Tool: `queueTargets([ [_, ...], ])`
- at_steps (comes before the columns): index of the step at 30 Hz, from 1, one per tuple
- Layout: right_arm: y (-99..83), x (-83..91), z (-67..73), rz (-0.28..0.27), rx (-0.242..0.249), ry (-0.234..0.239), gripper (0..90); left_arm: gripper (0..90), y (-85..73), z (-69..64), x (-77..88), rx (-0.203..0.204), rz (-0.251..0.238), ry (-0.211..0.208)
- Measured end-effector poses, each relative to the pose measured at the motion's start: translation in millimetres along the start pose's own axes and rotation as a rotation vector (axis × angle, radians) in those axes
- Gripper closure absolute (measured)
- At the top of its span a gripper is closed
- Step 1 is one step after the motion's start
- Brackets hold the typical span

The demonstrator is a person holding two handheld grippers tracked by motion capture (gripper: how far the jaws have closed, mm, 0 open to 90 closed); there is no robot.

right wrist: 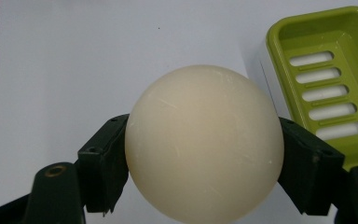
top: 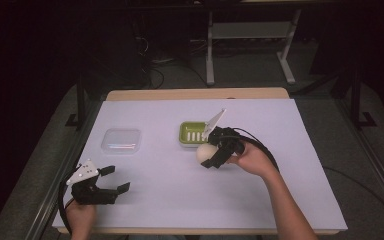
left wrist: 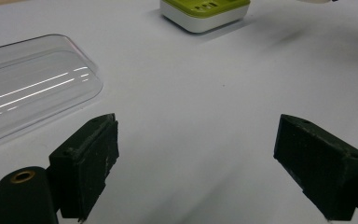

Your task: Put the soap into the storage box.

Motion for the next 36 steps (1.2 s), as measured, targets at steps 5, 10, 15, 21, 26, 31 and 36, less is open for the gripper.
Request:
queueTargets([
  [5,7.9,-1.9,-6.0,-0.008,-0.001,0.009,24.4,13.2,-0.2,0.3,0.4,0.006,-0.002,0.001],
  [10,12.1,-1.9,-8.9,-0.017,-0.001,0.014,24.4,13.2,-0.3,0.5,0.4,0.009,-0.005,0.002],
  [15,17.2,-2.7,-13.4,-0.004,-0.001,0.016,24.4,13.2,-0.3,0.9,0.5,0.01,-0.008,0.001],
  [21,19.7,-3.8,-20.8,-0.009,-0.017,0.023,24.4,13.2,-0.8,0.9,1.3,0.012,-0.01,-0.002],
  [26,24.5,-6.5,-29.0,-0.007,-0.01,0.018,24.4,13.2,-0.8,1.2,1.5,0.018,-0.011,-0.001],
  [31,29.5,-9.1,-34.4,-0.005,-0.015,0.032,24.4,13.2,-0.7,1.5,1.4,0.019,-0.012,-0.003],
  [36,37.1,-7.0,-38.6,0.011,-0.006,0.023,24.4,13.2,0.3,0.3,0.7,0.01,-0.006,-0.005],
])
Point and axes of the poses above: each handheld gripper's, and its own axes: x roughly backward along the jaws, y roughly out of its top, z roughly to its left, the point moved 1 cm from there along -x, roughly forward along the jaws, and after that the axes turned 1 degree about -z, right-handed, at the moved point
